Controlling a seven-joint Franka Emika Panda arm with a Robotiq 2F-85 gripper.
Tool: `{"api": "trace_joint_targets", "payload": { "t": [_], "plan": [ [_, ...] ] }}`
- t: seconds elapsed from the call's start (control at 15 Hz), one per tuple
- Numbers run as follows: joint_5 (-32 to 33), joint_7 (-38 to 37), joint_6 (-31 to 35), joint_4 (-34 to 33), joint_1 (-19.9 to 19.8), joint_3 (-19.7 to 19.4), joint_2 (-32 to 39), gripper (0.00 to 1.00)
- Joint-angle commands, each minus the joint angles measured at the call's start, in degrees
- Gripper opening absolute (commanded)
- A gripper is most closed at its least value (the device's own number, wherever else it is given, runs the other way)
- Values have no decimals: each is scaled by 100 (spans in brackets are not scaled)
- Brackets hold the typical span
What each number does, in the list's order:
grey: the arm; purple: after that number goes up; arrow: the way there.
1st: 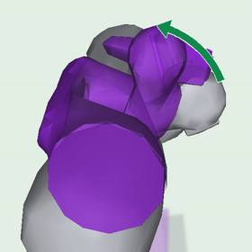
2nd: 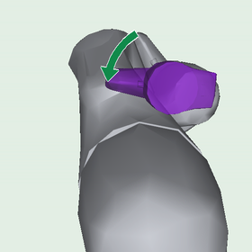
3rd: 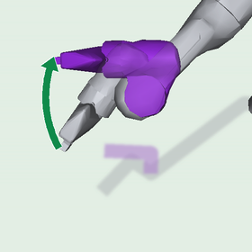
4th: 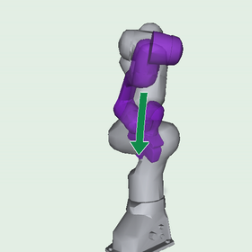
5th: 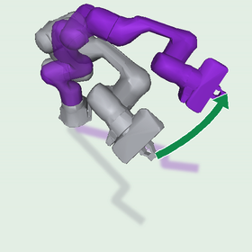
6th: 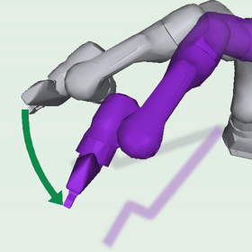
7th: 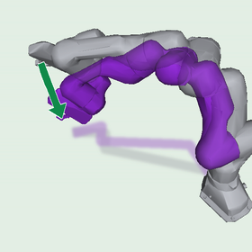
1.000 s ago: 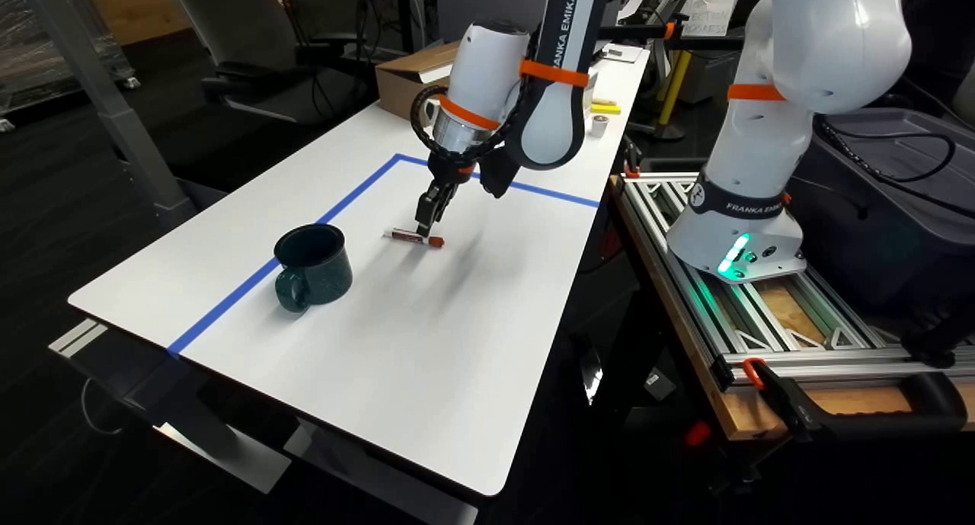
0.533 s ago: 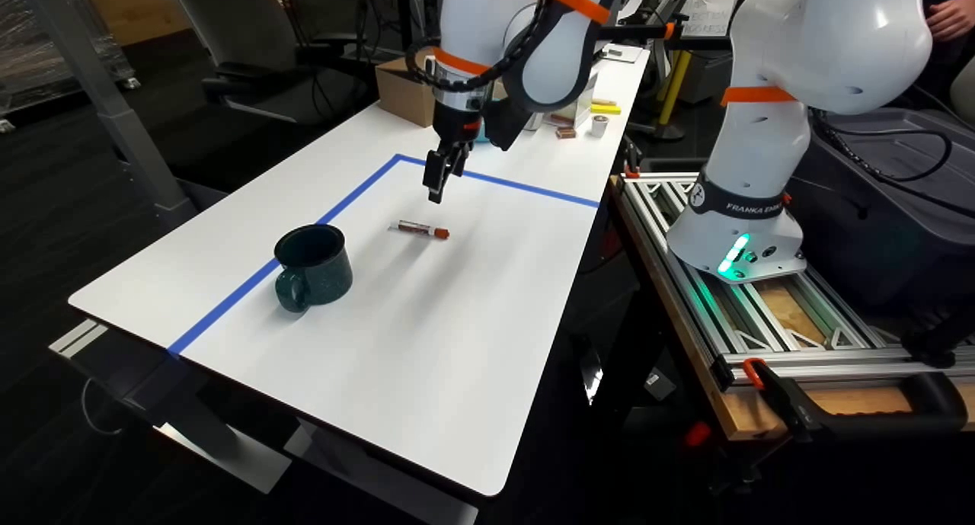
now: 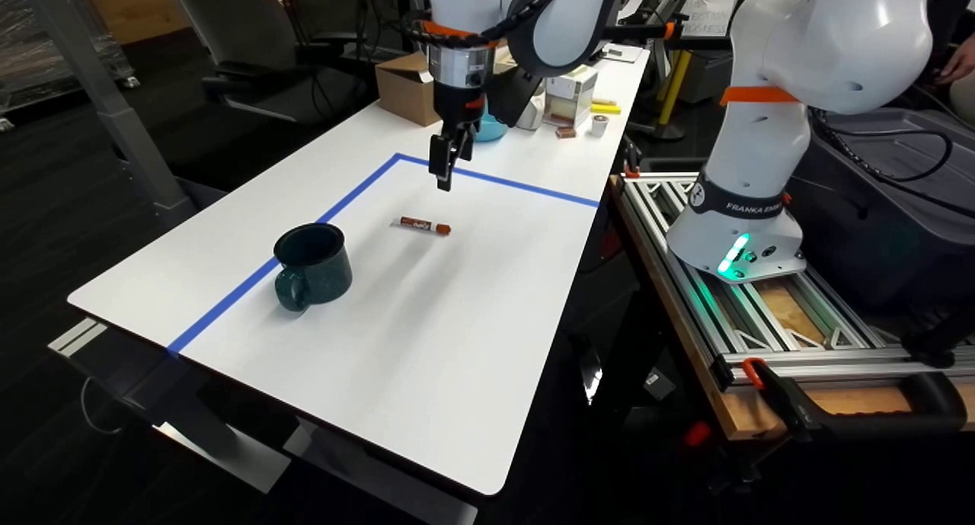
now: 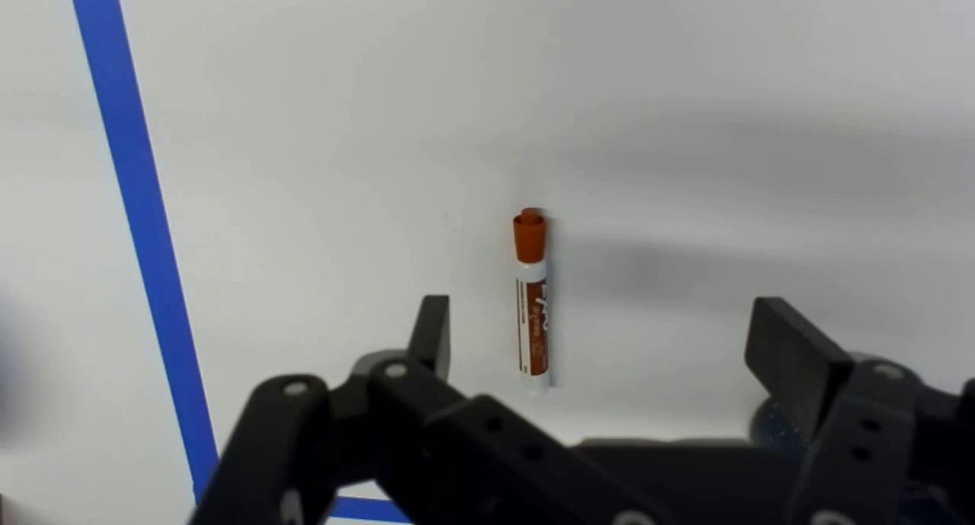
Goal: Remove the marker from the mug and put it on the table inside the border
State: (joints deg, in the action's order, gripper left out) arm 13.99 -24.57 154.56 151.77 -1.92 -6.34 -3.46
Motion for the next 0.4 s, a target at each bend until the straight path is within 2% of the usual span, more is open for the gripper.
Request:
{"api": "trace_joint_targets", "payload": {
  "t": [0.0,0.33],
  "plan": [
    [-30,31,10,-6,-153,141,25,100],
    [-29,30,27,-7,-154,138,44,100]
  ]
}}
